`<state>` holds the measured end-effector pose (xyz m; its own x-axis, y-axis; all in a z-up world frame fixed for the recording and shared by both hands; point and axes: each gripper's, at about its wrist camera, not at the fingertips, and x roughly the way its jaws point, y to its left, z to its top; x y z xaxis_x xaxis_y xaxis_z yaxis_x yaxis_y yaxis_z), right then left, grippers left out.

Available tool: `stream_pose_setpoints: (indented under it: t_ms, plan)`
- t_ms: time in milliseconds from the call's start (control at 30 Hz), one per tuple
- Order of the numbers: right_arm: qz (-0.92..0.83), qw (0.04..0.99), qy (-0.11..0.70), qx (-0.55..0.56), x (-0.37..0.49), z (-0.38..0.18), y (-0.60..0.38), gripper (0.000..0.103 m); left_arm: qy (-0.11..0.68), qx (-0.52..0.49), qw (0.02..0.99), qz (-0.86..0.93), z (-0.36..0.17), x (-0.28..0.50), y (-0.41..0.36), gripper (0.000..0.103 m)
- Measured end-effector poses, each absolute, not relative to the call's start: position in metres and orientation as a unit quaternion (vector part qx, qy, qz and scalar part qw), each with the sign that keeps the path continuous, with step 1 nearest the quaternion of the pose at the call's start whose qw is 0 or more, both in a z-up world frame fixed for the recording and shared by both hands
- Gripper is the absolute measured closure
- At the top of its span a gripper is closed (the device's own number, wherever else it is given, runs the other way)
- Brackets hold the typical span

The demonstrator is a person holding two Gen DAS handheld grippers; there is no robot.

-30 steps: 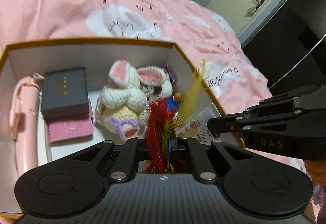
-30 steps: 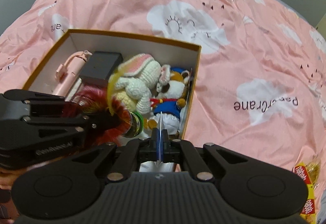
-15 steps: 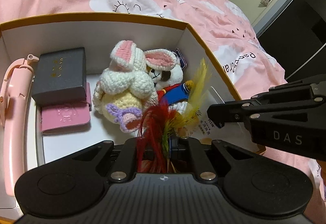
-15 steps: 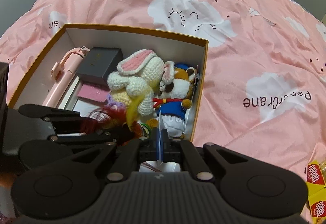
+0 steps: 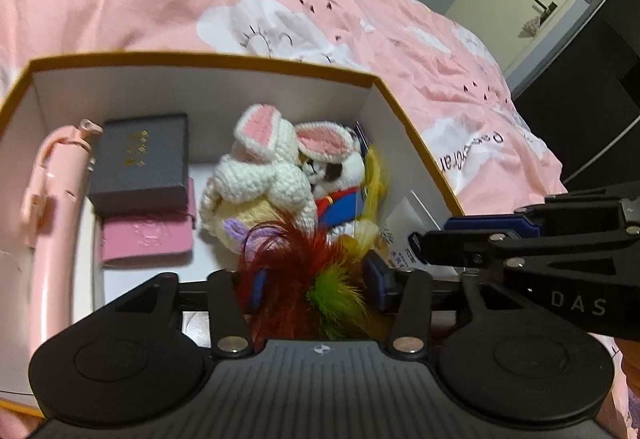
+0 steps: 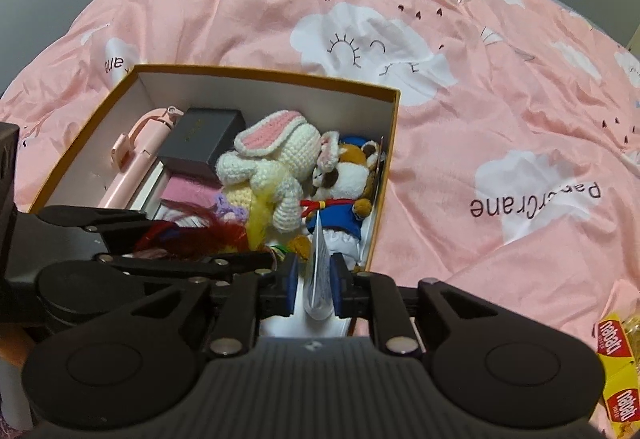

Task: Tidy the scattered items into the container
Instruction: 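Lower the feather toy and tube into the box and open the right gripper, then withdraw both grippers from the box toward the gold box and compact mirror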

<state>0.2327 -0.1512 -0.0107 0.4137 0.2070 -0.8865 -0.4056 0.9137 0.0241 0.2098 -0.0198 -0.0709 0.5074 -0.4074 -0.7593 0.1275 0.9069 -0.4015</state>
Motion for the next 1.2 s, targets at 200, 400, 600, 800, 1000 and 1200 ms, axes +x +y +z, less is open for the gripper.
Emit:
stream_pose_setpoints:
  t_ms: [200, 400, 600, 800, 1000, 1200]
  plan:
    - [0.190, 0.847, 0.485, -0.105, 0.223, 0.002, -0.155, 0.073, 0.451, -0.163, 0.863, -0.158, -0.054, 0.204, -0.007, 0.039]
    - [0.194, 0.868, 0.445, -0.100, 0.205, 0.021, -0.164, 0.059, 0.414, -0.142, 0.886, -0.150, -0.030, 0.183, 0.006, 0.039]
    - [0.231, 0.880, 0.410, -0.067, 0.174, 0.035, -0.165, 0.046, 0.374, -0.131, 0.906, -0.147, 0.000, 0.148, 0.023, 0.039]
    - [0.266, 0.886, 0.375, -0.055, 0.131, 0.040, -0.160, 0.044, 0.355, -0.107, 0.921, -0.121, 0.016, 0.107, 0.038, 0.039]
    - [0.311, 0.870, 0.377, -0.067, 0.090, 0.022, -0.149, 0.044, 0.386, -0.111, 0.913, -0.078, -0.001, 0.069, 0.052, 0.039]
    - [0.318, 0.838, 0.441, -0.044, 0.069, -0.019, -0.144, 0.044, 0.446, -0.104, 0.886, -0.077, -0.034, 0.039, 0.052, 0.039]
